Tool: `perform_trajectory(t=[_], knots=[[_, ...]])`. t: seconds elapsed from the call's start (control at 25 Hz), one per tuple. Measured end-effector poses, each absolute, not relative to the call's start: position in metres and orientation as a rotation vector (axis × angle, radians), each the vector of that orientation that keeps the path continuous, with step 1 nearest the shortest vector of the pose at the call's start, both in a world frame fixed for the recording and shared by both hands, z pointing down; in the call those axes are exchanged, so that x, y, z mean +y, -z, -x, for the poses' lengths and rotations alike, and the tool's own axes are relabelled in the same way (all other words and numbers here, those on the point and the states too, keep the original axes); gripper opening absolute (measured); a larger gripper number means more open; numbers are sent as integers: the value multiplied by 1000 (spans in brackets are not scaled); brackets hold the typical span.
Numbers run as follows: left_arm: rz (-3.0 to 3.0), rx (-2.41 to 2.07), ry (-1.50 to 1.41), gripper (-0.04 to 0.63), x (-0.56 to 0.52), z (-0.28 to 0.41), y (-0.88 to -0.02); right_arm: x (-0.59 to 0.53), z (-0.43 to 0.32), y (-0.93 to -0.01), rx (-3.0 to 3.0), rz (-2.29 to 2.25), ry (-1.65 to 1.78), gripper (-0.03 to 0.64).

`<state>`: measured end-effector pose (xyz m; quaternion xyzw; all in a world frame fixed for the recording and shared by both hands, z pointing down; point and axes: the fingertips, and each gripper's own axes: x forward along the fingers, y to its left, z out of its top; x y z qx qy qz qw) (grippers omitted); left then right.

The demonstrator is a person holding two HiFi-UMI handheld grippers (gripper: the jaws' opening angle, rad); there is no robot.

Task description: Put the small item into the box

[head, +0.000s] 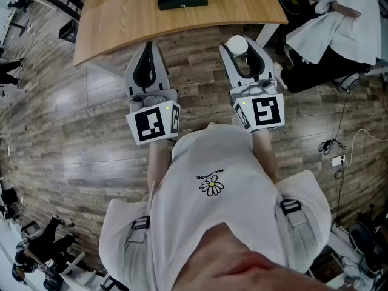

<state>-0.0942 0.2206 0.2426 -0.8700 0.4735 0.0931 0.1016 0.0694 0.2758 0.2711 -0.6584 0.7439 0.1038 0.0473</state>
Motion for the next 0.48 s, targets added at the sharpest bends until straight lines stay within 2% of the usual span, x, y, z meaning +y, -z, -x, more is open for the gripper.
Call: perform_trajectory(t=[0.48], knots=[[2579, 1418, -257, 17, 211, 100, -252, 266, -66, -278, 2286, 1990, -286, 178]])
